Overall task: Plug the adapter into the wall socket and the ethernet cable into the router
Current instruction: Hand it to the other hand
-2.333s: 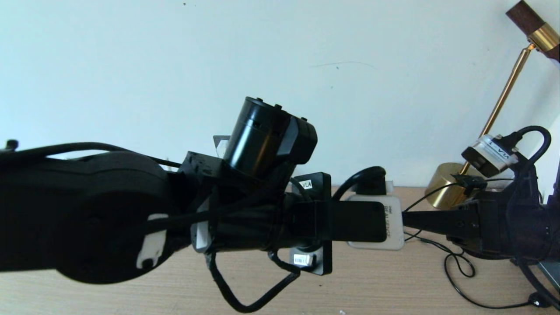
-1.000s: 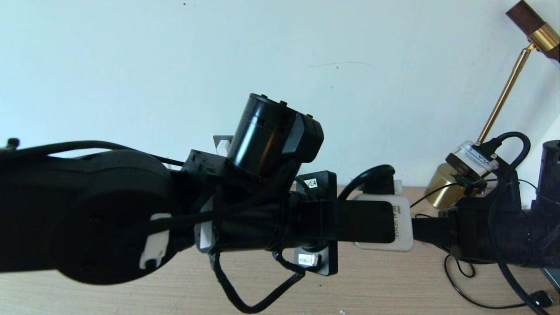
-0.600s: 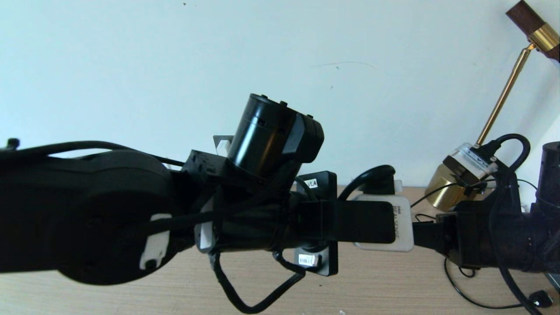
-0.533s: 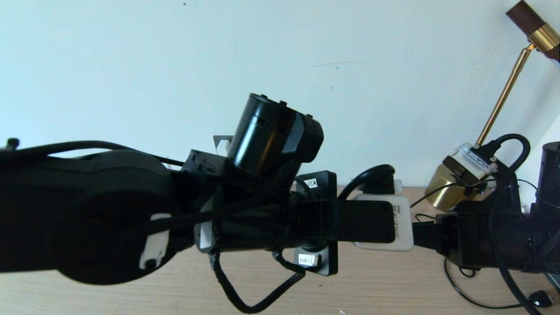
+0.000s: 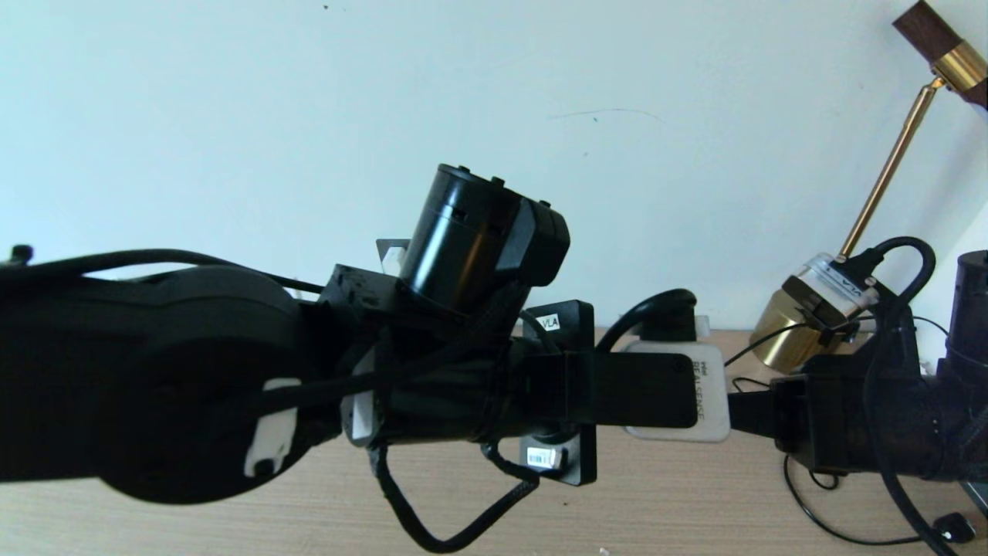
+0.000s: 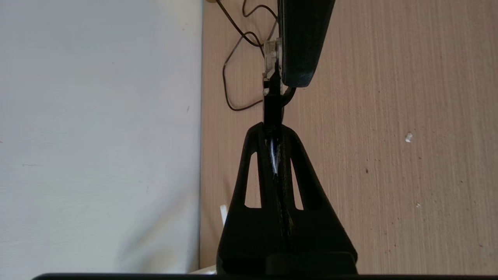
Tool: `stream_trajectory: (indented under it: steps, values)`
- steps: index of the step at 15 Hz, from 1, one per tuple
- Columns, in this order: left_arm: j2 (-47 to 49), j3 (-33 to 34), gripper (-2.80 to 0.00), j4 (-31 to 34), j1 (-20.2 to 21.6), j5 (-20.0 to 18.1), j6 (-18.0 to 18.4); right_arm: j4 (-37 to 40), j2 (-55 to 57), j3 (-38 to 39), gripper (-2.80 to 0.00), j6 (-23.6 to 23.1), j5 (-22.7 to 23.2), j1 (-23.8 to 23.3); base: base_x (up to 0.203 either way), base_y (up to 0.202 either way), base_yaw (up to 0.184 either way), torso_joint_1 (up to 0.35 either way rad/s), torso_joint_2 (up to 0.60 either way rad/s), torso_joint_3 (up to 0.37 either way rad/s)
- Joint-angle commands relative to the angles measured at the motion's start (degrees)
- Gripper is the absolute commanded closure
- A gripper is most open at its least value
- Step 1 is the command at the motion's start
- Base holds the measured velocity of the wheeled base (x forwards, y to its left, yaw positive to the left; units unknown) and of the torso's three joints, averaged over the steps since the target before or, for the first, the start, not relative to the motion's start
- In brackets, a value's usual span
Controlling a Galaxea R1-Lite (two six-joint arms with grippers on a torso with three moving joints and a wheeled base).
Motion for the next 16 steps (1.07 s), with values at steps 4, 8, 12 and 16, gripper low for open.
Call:
stream_trajectory:
  steps: [4,8,12,16]
  values:
    - [0.24,0.44,0.0,-0.75,-0.1,-0.08,0.32,-0.2,-0.11,0.89,-2.8,-1.74,-1.37,0.07,0.0,0.0,0.0,0.0,0.0,0.0]
    - [0.5,0.52,0.0,-0.93,-0.16,-0.08,0.32,-0.2,-0.11,1.13,-2.8,-2.39,-1.63,0.06,0.0,0.0,0.0,0.0,0.0,0.0]
    - [0.19,1.37,0.0,-0.93,-0.42,-0.08,0.28,-0.28,-0.11,0.86,-2.8,-2.22,-4.45,-0.02,0.0,0.0,0.0,0.0,0.0,0.0]
    - [-0.02,1.75,0.0,-0.93,-0.51,-0.08,0.28,-0.28,-0.29,0.69,-2.8,-2.22,-4.71,-0.02,0.0,0.0,0.0,0.0,0.0,0.0]
